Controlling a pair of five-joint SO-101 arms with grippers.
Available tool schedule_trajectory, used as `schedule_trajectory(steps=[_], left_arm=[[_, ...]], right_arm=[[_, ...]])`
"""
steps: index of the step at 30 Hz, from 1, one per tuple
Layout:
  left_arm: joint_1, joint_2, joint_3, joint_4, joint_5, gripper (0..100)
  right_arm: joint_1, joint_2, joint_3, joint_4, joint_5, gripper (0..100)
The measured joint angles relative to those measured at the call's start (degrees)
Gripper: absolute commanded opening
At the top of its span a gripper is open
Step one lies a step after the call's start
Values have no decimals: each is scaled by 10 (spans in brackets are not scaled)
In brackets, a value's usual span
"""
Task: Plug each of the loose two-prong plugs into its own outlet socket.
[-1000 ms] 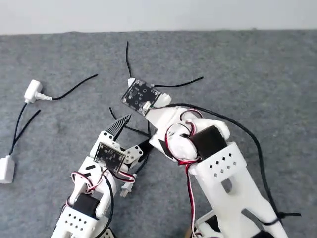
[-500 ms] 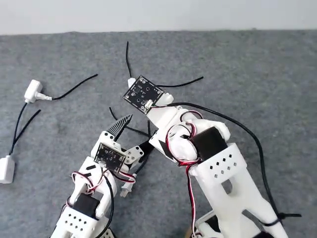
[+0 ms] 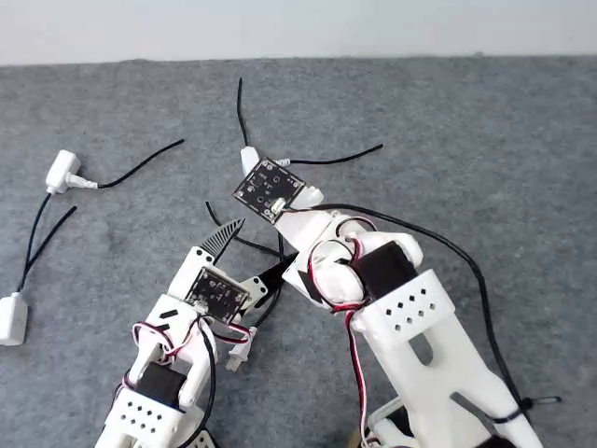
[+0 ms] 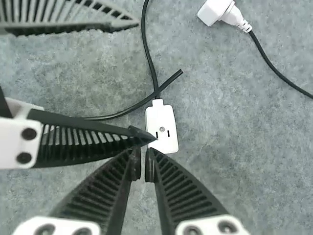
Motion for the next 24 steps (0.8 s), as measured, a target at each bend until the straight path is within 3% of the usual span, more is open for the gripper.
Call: schedule_trajectory(steps=[12,24], left_arm=[[-11,1,14,-36,-2,316],[-15,2,14,168,-2,316]], right_arm=[[67,0,43,-66,-4,9],[70,0,43,-71,-26,9]])
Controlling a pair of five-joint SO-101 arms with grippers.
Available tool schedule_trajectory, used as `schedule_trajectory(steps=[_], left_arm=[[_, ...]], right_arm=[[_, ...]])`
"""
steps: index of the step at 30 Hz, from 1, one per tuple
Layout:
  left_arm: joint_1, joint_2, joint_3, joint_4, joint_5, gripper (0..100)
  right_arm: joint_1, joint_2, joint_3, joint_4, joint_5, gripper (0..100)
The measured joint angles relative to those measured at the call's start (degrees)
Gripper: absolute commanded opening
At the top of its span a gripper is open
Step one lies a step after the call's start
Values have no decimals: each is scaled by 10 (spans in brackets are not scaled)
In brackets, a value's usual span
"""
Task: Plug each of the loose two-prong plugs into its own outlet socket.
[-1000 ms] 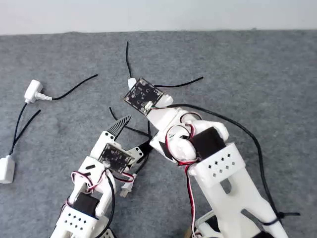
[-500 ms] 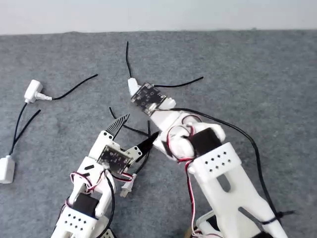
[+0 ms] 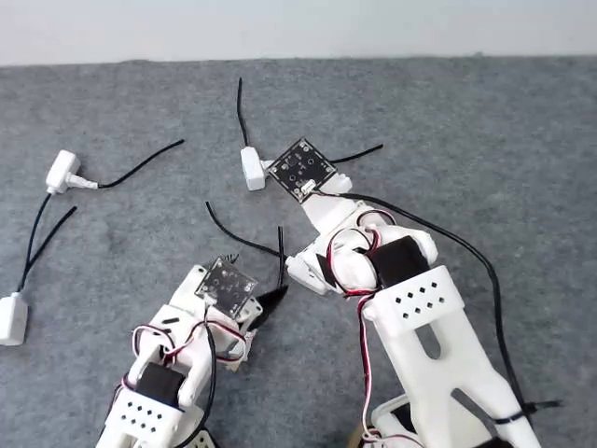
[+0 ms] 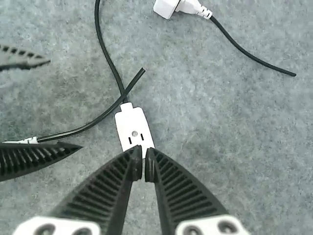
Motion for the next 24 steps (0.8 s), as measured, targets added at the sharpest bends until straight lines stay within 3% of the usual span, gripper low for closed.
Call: schedule_trajectory(steps=[10,24], left_arm=[[0,0,0,144,0,316],[0,0,0,147,0,316]], right_arm=[[0,0,0,0,0,9],[2,0,0,0,0,9]])
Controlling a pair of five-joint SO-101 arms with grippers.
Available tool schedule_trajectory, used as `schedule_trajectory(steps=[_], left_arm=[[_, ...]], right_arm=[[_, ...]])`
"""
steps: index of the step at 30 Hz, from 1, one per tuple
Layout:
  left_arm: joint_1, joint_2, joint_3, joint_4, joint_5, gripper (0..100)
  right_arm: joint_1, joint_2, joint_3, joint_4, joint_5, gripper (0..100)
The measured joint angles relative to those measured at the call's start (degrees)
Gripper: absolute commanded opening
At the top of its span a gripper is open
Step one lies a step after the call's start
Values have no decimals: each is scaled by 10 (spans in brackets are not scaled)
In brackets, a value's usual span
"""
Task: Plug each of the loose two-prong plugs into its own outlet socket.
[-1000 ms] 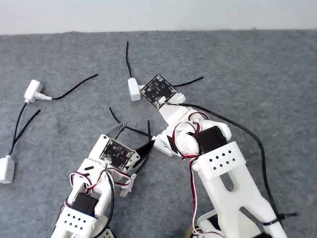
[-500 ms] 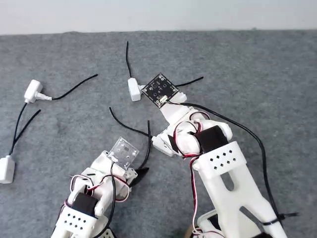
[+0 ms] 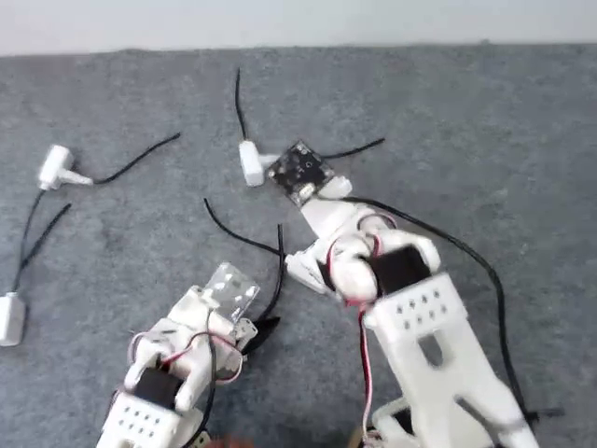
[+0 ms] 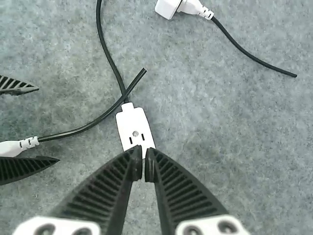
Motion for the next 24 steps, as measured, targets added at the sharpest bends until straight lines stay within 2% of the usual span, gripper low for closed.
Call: schedule_trajectory(steps=[24], left_arm=[[3,-6,0,-1,-1,316]], right_arm=[[-1,0,0,0,0,10]])
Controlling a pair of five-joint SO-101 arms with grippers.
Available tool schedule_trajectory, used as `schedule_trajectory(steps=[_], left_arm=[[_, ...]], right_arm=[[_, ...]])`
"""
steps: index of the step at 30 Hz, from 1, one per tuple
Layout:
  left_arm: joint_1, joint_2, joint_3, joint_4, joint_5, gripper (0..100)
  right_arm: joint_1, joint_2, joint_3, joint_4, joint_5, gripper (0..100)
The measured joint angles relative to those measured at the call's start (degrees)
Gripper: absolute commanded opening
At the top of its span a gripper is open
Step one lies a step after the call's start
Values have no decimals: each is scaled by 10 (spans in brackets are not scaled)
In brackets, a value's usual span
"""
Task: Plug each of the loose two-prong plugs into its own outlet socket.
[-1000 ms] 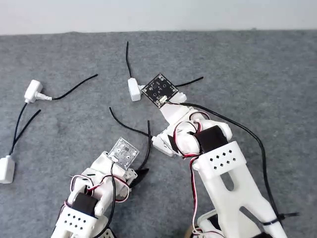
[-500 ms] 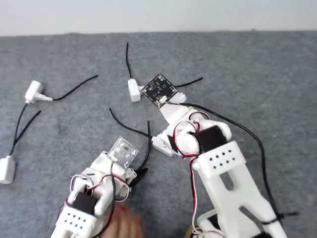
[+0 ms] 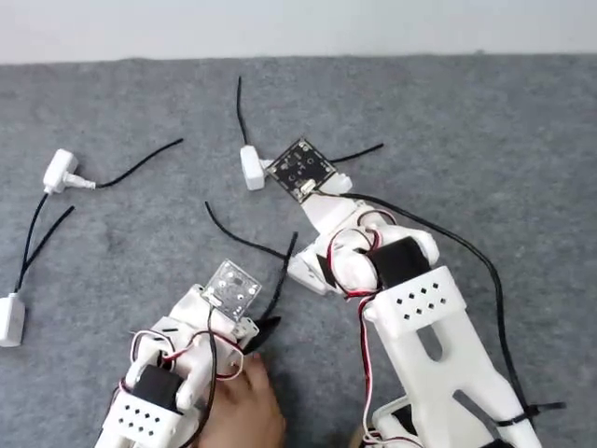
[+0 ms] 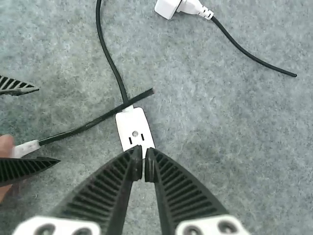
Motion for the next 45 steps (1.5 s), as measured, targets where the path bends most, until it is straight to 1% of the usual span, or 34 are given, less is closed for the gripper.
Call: schedule_trajectory(steps=[4,6,11,13,18,26,30,34,41,45], left_arm=[[0,2,0,0,0,316],[0,1,0,0,0,316],[0,3,0,0,0,316],[0,5,0,0,0,316],[0,6,0,0,2,316],[-3,6,0,0,1,316],[-3,6,0,0,1,316],[-3,6,0,0,1,316],[-3,6,0,0,1,316],[-3,6,0,0,1,316]], right_arm=[[-1,0,0,0,0,10],[-2,0,0,0,0,27],[-1,0,0,0,0,162],[2,0,0,0,0,190],[-9,0,-11,14,-8,164],[-81,-1,-165,139,-13,159],[-85,-1,-193,169,-13,159],[-90,-1,-227,200,4,159],[-90,-1,-349,264,11,158],[-90,-1,-377,295,11,157]])
